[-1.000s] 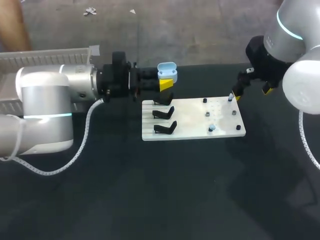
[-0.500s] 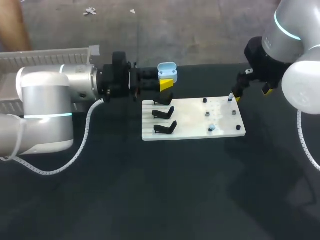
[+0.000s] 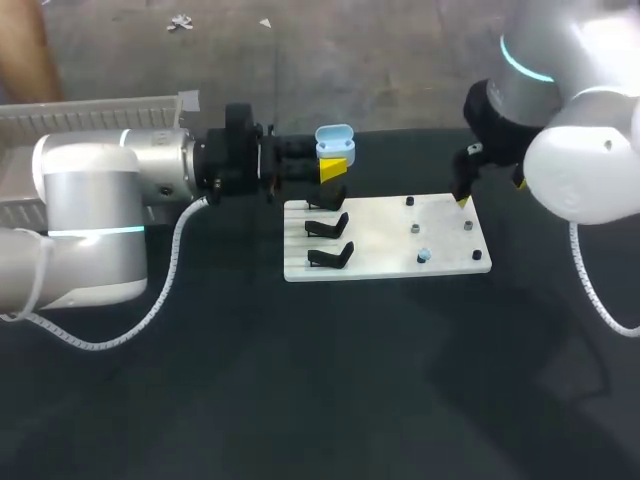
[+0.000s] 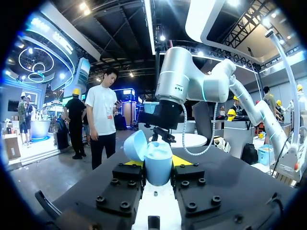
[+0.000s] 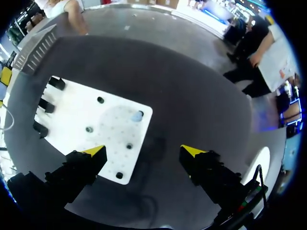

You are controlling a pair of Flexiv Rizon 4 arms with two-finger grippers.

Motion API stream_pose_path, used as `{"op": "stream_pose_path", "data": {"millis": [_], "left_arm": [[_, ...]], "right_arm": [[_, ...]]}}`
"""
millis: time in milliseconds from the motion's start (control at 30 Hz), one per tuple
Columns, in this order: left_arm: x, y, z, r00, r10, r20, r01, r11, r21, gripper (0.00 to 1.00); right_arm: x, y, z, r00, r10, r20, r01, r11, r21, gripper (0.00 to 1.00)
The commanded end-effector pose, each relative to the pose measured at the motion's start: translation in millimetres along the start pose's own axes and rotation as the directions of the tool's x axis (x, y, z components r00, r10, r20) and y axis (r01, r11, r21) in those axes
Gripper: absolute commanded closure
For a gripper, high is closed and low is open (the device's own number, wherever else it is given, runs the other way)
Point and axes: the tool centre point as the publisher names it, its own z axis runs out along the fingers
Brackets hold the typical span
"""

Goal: Pick up each earbud case from the left stands, insert the matching earbuds, close the lid, and place the case in the box.

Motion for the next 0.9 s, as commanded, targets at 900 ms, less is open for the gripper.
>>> {"op": "stream_pose_path", "data": {"millis": [900], "left_arm": [[0.7, 1.0, 0.6, 1.0, 0.001, 0.002, -0.001, 1.0, 0.001, 1.0]], "right_arm": [[-33.4, 12.1, 37.0, 0.983, -0.165, -0.086, 0.162, 0.986, -0.038, 0.0]]}}
